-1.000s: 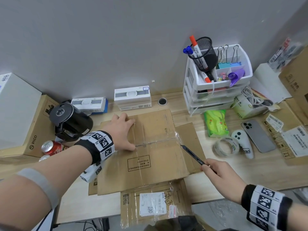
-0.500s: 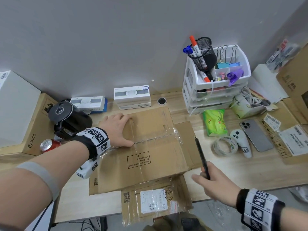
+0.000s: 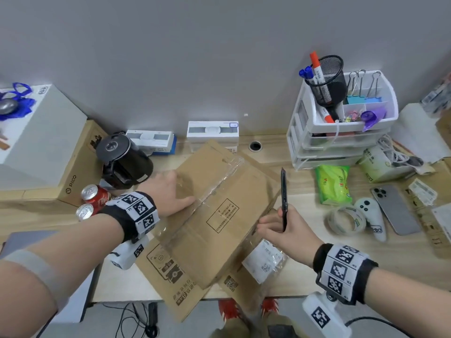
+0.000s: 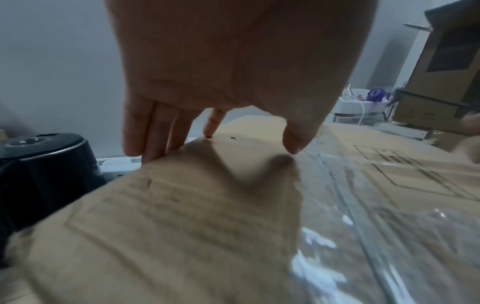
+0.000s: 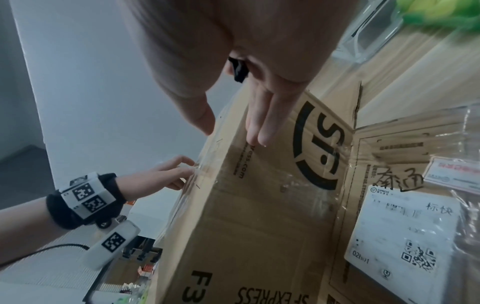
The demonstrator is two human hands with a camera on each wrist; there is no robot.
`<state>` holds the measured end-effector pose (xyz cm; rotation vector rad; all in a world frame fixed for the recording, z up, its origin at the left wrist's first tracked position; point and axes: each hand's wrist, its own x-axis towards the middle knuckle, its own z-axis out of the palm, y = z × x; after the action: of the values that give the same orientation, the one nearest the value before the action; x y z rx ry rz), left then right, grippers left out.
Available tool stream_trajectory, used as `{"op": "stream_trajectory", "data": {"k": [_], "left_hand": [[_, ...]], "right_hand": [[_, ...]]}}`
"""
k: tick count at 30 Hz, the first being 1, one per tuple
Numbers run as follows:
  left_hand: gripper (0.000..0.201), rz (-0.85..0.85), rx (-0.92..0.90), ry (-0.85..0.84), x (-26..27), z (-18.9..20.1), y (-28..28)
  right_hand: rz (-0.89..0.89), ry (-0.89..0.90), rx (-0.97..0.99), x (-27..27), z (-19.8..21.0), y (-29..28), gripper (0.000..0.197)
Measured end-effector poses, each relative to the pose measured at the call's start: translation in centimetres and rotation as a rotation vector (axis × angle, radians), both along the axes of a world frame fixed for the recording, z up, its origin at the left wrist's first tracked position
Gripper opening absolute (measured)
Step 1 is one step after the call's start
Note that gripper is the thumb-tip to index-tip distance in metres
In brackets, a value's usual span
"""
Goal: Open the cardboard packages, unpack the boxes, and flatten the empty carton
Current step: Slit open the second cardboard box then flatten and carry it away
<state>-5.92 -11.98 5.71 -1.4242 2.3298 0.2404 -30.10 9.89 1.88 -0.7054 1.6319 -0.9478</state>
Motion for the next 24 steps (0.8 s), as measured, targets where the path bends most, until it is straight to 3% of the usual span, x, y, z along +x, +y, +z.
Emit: {"op": "stream_trajectory", "data": {"k": [3, 12, 15, 18, 22, 24], "left_hand": [[0.071, 0.054, 0.063, 0.052, 0.7, 0.1, 0.2], [0.055, 0.015, 0.245, 0.03, 0.3, 0.3, 2.3], [0.044, 0.03, 0.45, 0.12, -0.5, 0.3, 3.6], [0.024, -0.004, 0.507, 0.235, -1.2, 0.2, 4.4], [0.041, 0.01, 0.517, 0.247, -1.6, -0.1, 4.4], [0.04, -0.035, 0.589, 0.188, -1.4, -0.2, 4.2]], "right_hand": [[-0.038, 0.029, -0.034, 0.4, 0.0, 0.1, 0.051], [-0.187, 0.18, -0.056, -1.1, -1.2, 1.0, 0.058], [-0.219, 0.25, -0.035, -2.2, -1.3, 1.5, 0.057], [-0.249, 0.318, -0.019, -3.2, -1.5, 2.2, 0.055], [-0.258, 0.385, 0.02, -4.5, -1.9, 3.6, 0.052], [-0.234, 0.382, 0.018, -5.0, -2.0, 3.9, 0.051]]}}
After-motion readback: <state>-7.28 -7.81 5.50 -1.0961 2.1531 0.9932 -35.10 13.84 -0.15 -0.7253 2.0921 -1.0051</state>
